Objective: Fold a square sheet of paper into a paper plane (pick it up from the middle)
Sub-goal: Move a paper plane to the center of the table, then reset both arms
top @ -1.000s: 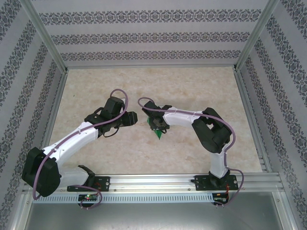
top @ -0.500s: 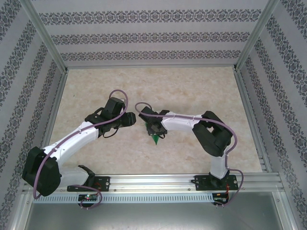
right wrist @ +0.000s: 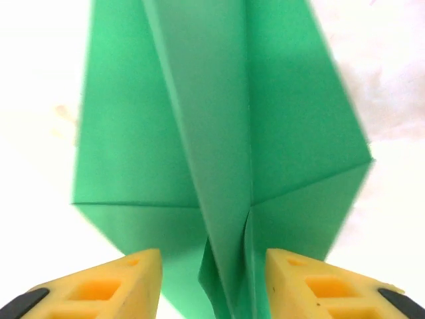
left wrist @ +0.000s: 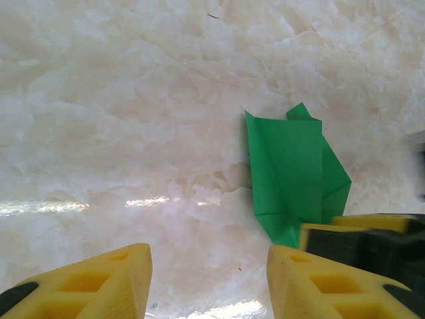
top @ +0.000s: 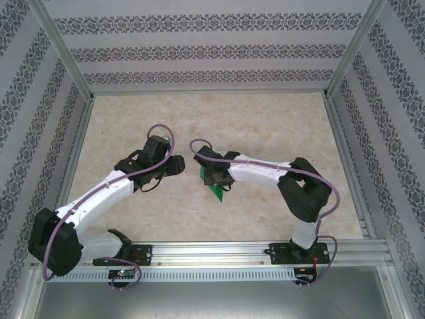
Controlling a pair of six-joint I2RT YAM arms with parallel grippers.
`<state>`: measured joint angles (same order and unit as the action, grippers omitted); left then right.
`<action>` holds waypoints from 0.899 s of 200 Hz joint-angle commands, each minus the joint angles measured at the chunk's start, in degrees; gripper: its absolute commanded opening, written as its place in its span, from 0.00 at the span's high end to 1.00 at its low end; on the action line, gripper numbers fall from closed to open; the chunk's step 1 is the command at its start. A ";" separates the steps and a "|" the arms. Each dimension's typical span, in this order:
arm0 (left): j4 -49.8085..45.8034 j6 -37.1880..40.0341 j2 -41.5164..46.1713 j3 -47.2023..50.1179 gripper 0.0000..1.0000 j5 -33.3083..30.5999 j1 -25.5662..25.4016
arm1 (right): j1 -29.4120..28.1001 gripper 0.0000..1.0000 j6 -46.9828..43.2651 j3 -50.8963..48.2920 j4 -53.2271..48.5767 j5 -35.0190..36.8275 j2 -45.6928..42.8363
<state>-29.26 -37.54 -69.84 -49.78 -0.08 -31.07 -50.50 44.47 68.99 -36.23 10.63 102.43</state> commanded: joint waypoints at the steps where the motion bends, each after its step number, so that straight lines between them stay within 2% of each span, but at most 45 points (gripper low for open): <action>1: -1.87 1.17 2.55 -1.78 0.49 -3.86 0.77 | 0.22 0.47 -2.98 2.01 -1.10 3.37 -8.20; 23: -2.08 2.01 3.86 -1.85 0.48 -5.90 0.83 | 0.57 0.45 -4.77 2.63 -2.23 6.40 -13.33; 45: -2.67 2.53 4.70 -1.99 0.48 -7.81 0.82 | 0.67 0.34 -6.03 1.35 -1.99 13.38 -19.64; 51: -2.88 2.56 5.02 -1.94 0.40 -8.67 0.79 | 0.79 0.31 -6.33 0.35 -1.55 16.51 -21.66; 75: -3.13 3.55 6.74 -1.67 0.32 -12.39 0.84 | 2.76 0.20 -8.13 -4.44 0.11 26.65 -30.36; 96: -2.53 5.29 8.59 -0.94 0.15 -16.72 0.83 | 7.15 0.15 -11.25 -10.92 3.80 33.48 -36.24; 117: -2.78 6.44 9.60 -0.19 0.01 -24.71 0.84 | 13.11 0.11 -20.72 -19.71 13.41 37.00 -40.49; 125: -3.03 6.77 9.77 0.07 0.00 -28.14 0.89 | 15.20 0.11 -25.95 -22.93 17.58 38.11 -41.45; 134: -3.26 6.44 9.90 0.51 0.00 -32.20 0.97 | 17.78 0.02 -29.42 -26.65 22.11 40.03 -41.87; 144: -2.98 6.83 9.75 0.72 0.00 -35.40 1.47 | 21.94 0.02 -32.05 -29.65 26.34 38.81 -41.50; 164: -1.43 9.05 8.45 1.41 0.00 -39.49 3.10 | 28.31 0.02 -34.06 -30.07 25.65 32.20 -40.53; 180: -1.32 10.11 6.54 1.60 0.00 -41.95 5.25 | 33.38 0.02 -38.87 -35.67 35.75 26.26 -38.40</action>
<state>-31.35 -31.03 -61.21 -49.34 -33.41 -28.69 -22.44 14.74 38.17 -15.09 42.98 62.46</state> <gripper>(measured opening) 0.999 0.980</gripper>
